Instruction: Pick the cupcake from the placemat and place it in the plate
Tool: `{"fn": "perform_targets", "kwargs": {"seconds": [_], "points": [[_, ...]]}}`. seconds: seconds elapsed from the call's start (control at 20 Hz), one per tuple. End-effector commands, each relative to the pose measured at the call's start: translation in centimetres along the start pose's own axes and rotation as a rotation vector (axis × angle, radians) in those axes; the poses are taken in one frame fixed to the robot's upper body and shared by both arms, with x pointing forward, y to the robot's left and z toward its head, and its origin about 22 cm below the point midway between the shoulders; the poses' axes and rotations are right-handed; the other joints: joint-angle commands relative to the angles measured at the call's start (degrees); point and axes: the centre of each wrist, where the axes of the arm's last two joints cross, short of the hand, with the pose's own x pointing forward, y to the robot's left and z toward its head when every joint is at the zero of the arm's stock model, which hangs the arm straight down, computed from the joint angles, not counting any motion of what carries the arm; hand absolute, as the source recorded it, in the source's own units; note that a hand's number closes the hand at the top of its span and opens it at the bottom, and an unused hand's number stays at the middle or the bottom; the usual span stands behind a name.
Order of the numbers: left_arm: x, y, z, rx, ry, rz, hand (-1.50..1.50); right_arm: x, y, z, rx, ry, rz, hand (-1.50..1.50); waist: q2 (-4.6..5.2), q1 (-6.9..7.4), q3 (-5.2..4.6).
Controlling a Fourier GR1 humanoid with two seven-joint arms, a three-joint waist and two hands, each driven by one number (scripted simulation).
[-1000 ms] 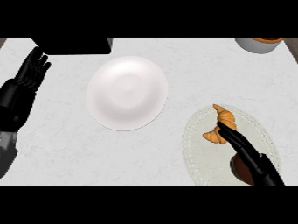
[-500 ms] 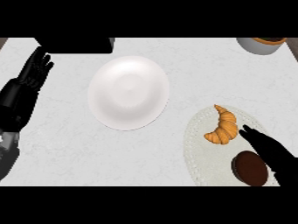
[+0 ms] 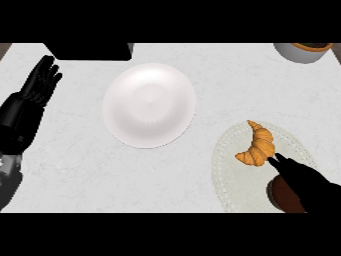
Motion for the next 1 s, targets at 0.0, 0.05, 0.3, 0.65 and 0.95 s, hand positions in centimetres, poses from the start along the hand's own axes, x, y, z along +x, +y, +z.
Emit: {"fn": "perform_targets", "kwargs": {"seconds": [0.0,0.05,0.3,0.65,0.95], "points": [[0.0,0.8,-0.8,0.013,-0.002,-0.011,0.0,0.5,-1.3,-3.4,0.025,0.064,0.04,-1.5,0.13,0.08,0.08],[-1.1,1.5,-0.6,0.001,0.013,0.0,0.0,1.6,-0.9,-3.2,-0.003,0.054,0.04,-1.5,0.07,-0.16,0.08],[-0.9,0.8,-0.8,0.009,0.007,-0.007,0.0,-0.8,1.0,-3.9,0.04,0.169,0.129,-1.5,0.01,-0.5,0.11],[0.4,0.2,-2.0,0.019,-0.002,-0.017,0.0,-0.4,3.1,-7.0,0.055,0.194,0.107,-1.5,0.01,-0.49,0.13],[0.4,0.2,-0.7,0.003,0.012,0.015,0.0,-4.3,3.8,-8.2,0.127,0.2,0.103,-1.5,-0.03,-0.42,0.13]]}}
